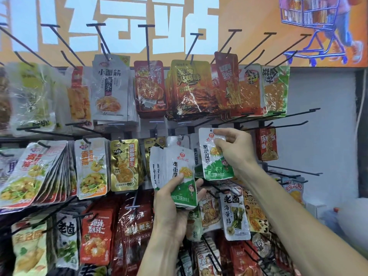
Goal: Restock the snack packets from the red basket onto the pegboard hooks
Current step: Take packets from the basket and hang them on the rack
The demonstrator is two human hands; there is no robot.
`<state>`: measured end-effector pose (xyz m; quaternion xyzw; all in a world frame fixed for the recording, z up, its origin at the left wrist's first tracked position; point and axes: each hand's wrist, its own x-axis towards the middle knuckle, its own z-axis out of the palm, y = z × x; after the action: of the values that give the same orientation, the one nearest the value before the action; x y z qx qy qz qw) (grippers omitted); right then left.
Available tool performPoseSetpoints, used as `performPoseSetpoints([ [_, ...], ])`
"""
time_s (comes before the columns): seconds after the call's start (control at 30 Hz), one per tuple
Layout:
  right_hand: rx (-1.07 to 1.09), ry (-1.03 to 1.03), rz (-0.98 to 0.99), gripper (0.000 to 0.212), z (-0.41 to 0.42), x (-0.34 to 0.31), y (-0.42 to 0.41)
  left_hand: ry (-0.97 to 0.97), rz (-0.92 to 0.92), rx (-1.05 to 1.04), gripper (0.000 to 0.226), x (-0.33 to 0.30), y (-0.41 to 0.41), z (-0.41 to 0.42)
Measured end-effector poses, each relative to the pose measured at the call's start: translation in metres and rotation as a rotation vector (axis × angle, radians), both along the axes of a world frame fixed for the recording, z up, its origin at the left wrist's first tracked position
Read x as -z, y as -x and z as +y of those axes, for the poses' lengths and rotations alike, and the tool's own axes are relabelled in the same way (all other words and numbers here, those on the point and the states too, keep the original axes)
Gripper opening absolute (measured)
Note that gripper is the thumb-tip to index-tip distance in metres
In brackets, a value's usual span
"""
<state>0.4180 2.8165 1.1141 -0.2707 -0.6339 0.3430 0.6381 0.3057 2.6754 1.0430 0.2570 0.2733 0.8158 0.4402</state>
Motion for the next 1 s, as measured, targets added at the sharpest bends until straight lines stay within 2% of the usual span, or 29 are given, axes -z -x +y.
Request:
performPoseSetpoints([
  [0.17,0.107,-0.036,-0.103,0.035,0.004,-0.008,0.004,-0.020,-0.010,0.009,0.022,0.001,0.003,-0.002],
  [0.27,0.137,-0.043,-0.184,0.042,0.015,-0.012,0.016,-0.030,-0.014,0.033,0.035,0.000,0.005,-0.003],
  [0.37,0.158,-0.011,-0.284,0.039,0.027,-0.014,0.034,-0.040,0.000,0.054,0.043,-0.001,0.005,-0.002],
  [0.43,0.143,0.012,-0.290,0.038,0.033,-0.012,0.040,-0.042,0.016,0.065,0.039,-0.001,0.005,-0.002],
  [0.57,0.258,-0.044,-0.225,0.039,0.008,0.006,0.025,-0.022,0.022,0.075,0.039,0.002,0.007,-0.001],
  [0.63,0.148,-0.032,-0.095,0.038,-0.019,0.022,0.017,-0.025,0.017,0.086,0.036,0.003,0.007,0.001],
  [0.77,-0.216,0.202,-0.045,0.067,-0.052,0.040,0.020,-0.039,0.034,0.126,0.041,0.005,0.000,0.005],
  [0.9,-0.265,0.244,0.072,0.061,-0.054,0.043,0.015,-0.068,0.053,0.134,0.026,0.007,-0.007,0.006],
  [1.0,-0.277,0.220,0.111,0.060,-0.051,0.049,0.015,-0.055,0.040,0.118,0.025,0.008,-0.008,0.008],
])
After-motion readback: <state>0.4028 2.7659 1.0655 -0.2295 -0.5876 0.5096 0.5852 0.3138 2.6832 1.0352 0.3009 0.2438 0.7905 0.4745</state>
